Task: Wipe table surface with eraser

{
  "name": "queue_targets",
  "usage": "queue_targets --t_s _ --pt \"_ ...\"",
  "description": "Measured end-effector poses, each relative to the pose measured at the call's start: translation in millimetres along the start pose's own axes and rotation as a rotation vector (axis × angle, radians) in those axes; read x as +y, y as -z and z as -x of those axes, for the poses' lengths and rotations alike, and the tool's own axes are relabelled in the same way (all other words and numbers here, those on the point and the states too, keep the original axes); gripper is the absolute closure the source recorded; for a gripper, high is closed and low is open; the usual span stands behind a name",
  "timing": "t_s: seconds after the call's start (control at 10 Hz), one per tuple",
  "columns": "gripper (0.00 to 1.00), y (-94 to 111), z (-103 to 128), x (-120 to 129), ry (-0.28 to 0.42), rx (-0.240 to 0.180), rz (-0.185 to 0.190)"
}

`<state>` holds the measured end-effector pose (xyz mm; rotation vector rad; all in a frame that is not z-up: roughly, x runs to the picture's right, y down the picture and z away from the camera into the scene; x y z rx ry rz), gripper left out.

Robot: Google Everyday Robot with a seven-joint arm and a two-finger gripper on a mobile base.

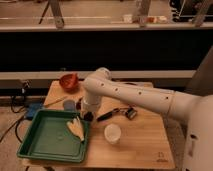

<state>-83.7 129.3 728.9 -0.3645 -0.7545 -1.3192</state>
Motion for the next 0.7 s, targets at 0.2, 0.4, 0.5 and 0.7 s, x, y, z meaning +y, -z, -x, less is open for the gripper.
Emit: queue_targets --t_s 0.2,0.4,0.5,0.7 --pt "1.00 32 1 26 -0.059 0.036 -0.009" --pt "1.00 40 2 38 -0.103 0.055 -0.015" --pt "1.00 43 5 41 -0.134 0.062 -0.016" --pt "1.00 39 11 51 -0.177 0.056 -0.015"
